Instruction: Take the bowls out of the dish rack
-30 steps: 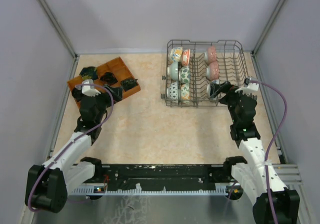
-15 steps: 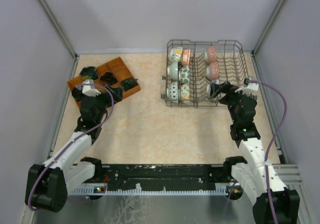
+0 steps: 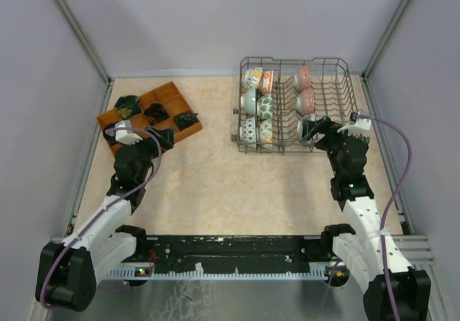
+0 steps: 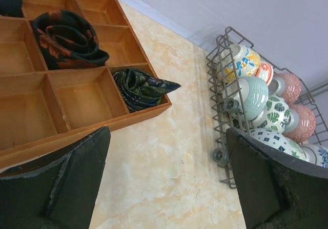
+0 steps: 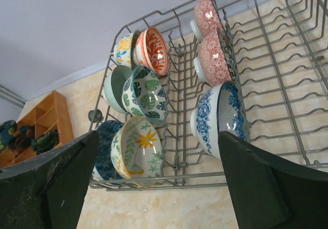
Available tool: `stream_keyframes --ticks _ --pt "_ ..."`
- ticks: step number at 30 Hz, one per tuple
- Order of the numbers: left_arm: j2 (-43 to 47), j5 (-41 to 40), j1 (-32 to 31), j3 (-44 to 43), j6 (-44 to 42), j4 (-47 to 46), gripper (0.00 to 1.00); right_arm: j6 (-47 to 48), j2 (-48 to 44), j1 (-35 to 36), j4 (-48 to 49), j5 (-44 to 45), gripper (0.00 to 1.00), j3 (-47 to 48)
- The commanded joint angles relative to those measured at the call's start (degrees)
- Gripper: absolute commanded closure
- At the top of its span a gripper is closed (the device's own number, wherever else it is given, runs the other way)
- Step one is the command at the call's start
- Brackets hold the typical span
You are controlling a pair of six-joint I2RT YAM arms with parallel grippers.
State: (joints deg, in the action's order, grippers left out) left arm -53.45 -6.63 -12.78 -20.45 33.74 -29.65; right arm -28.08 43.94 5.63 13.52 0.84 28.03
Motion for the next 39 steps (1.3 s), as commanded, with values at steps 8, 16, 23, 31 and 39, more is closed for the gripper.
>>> stream_keyframes --ticks 8,16,23,31,39 --pt "-1.3 3.1 -0.2 -2.4 -0.1 -0.7 0.01 7.2 8.3 7.4 -7.9 6.8 0.01 8.9" --pt "-3.6 4.7 -1.0 -5.6 -3.6 2.9 0.01 9.4 10.1 11.4 -5.5 9.2 0.01 9.3" --pt "-3.4 5.7 -1.1 -5.4 -4.3 2.4 0.01 9.6 10.5 9.8 -10.1 15.8 0.12 11.7" --pt "-4.0 6.3 -1.2 -5.1 -4.0 1.3 0.01 5.9 16.2 -2.1 -5.6 0.4 0.21 10.2" --pt "-4.3 5.7 -1.5 -5.0 -3.6 0.6 0.01 0.2 21.2 -10.5 3.7 -11.7 0.28 8.3"
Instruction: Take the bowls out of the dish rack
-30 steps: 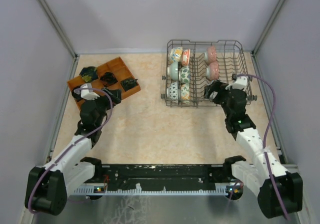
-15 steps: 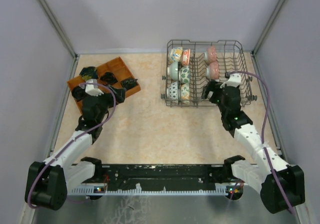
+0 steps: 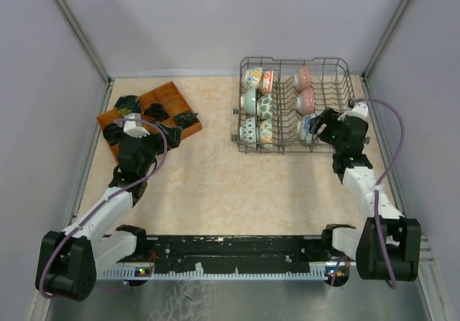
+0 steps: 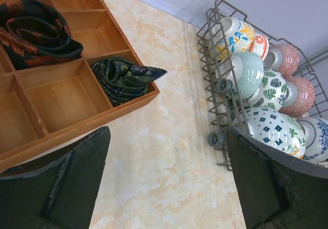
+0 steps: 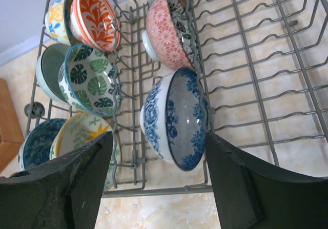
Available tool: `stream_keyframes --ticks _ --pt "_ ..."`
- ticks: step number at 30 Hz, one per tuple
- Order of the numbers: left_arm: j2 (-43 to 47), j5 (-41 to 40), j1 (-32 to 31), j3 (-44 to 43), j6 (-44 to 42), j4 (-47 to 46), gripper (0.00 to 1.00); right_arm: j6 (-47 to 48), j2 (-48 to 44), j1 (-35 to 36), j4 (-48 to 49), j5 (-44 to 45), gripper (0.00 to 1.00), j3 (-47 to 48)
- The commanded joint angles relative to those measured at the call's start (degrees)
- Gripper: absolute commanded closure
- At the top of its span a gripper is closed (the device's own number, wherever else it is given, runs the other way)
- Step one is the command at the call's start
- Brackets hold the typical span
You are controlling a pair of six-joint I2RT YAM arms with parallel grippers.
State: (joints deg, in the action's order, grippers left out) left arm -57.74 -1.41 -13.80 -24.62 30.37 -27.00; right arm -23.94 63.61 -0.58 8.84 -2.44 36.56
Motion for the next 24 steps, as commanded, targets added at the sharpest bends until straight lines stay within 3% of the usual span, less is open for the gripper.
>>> stream_keyframes --ticks 1,7,16,24 --pt "-0.1 0.6 -0.4 -0.8 -0.4 -2.3 0.01 -4.5 2.5 -5.5 9.2 -10.1 0.28 -0.2" --pt "-0.2 0.9 -0.4 -0.9 -1.2 -2.7 0.01 -7.3 6.7 -8.9 15.9 -18.5 0.30 -1.3" --pt "-0.6 0.8 -0.4 -1.2 -1.1 -1.8 0.01 -8.1 8.6 -9.9 19.6 -21.0 0.31 -3.1" --pt "-0.7 1.1 -0.4 -0.8 -0.7 -2.3 0.01 -9.7 13.1 -11.0 23.1 -24.5 0.41 -2.8"
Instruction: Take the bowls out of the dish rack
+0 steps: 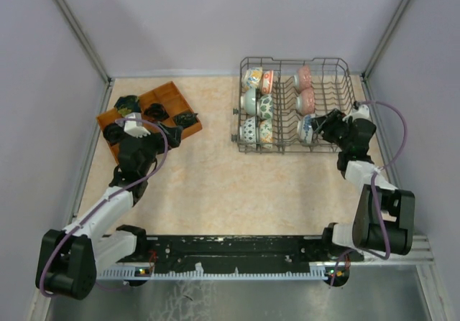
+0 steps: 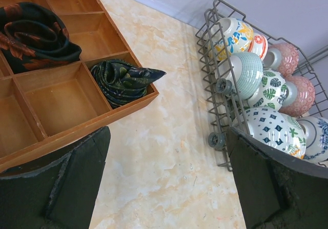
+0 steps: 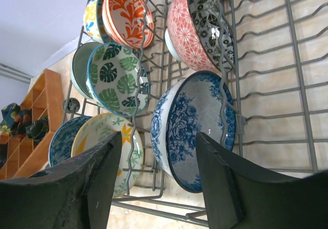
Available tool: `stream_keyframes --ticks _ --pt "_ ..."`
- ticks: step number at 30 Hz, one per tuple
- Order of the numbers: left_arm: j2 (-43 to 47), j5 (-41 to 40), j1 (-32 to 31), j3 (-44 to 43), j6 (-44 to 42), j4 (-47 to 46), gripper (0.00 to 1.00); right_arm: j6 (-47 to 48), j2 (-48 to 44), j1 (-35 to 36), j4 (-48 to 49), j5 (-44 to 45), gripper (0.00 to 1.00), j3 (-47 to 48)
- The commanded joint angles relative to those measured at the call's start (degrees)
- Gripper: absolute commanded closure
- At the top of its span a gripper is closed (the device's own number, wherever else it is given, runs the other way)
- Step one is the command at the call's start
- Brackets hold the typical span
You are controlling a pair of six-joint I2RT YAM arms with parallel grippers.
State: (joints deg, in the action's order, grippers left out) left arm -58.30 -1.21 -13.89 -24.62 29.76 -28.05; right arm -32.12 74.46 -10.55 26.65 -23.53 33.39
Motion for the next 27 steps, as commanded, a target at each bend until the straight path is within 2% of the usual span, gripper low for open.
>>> stream_keyframes --ticks 1,6,11,19,27 --pt "-0.1 0.9 -0.3 -0.7 0.0 -1.3 0.01 -1.9 3.0 -1.1 6.2 -4.3 0.42 0.4" --pt "-0.3 0.9 -0.3 -0.7 0.2 -1.5 0.01 -3.4 6.6 -1.4 8.7 -6.4 0.50 1.1" --pt "-0.9 0.9 -0.3 -0.5 0.4 -2.1 0.01 -4.2 9.5 -1.5 10.8 -7.8 0.54 1.8" --pt "-2.7 1.1 -0.3 -0.9 0.6 -3.0 0.01 -9.6 15.6 -3.0 21.2 -13.5 0.64 1.5" --pt "-3.6 1.2 -0.3 -1.1 0.7 -3.5 0.01 -9.2 17.9 -3.6 23.4 -15.5 0.66 1.9"
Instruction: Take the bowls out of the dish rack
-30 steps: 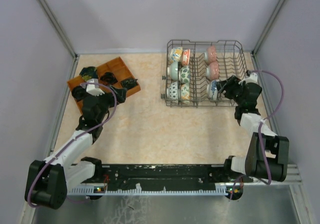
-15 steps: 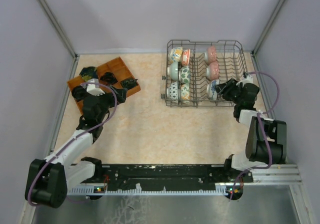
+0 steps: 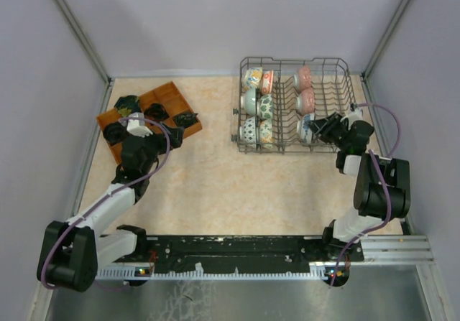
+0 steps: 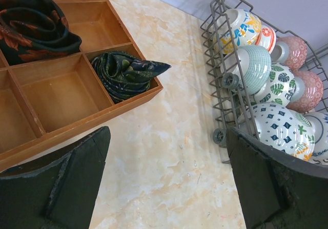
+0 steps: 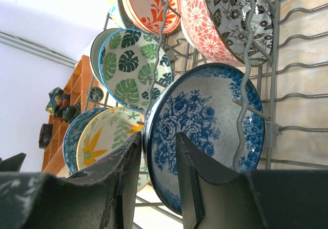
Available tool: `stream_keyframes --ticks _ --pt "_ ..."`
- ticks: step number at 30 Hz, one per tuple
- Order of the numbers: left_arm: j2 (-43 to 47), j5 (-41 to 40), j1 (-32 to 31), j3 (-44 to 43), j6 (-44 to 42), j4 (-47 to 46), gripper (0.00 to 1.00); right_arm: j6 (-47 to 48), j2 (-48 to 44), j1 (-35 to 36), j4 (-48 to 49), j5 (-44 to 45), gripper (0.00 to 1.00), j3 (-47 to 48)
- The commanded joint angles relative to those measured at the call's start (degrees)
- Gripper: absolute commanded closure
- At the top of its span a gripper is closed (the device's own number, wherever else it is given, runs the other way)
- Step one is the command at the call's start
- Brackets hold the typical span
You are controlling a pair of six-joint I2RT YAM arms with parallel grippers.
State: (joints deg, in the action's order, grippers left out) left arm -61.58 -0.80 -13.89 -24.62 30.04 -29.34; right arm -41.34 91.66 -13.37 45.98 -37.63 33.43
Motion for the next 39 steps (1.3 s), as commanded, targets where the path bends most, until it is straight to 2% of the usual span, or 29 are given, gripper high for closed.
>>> stream_keyframes --ticks 1,3,7,12,16,23,27,34,39 --pt "-0.4 0.8 -0.3 -1.1 0.4 -2.2 0.01 0.2 0.9 -0.8 4.1 -1.4 0.66 1.8" --pt "-0.4 0.8 -0.3 -1.1 0.4 -2.3 0.01 0.2 1.1 -0.9 4.9 -1.8 0.69 1.7" --pt "-0.1 0.8 -0.3 -0.9 0.6 -2.2 0.01 0.0 1.5 -0.9 6.7 -2.3 0.82 1.3" --pt "0.6 0.7 -0.4 -0.7 0.6 -2.0 0.01 -0.5 1.7 -0.9 9.6 -3.2 0.90 0.6" --pt "1.0 0.7 -0.3 -0.5 0.7 -1.9 0.01 -2.1 1.5 -1.0 12.6 -4.1 1.00 0.1" --pt "1.2 0.8 -0.4 -0.4 1.2 -1.9 0.01 -8.1 -0.6 -1.0 20.8 -5.5 1.00 -0.4" --pt "1.4 0.4 -0.4 -0.3 1.1 -1.5 0.01 -9.7 -2.8 -0.9 21.6 -6.0 1.00 -0.3" --pt "1.4 0.1 -0.4 -0.5 1.1 -1.4 0.01 -5.8 -12.4 0.8 13.1 -4.4 1.00 0.1" --pt "1.3 -0.2 -0.4 -1.0 0.8 -0.4 0.01 6.1 -21.3 8.9 -6.3 1.7 1.00 4.1"
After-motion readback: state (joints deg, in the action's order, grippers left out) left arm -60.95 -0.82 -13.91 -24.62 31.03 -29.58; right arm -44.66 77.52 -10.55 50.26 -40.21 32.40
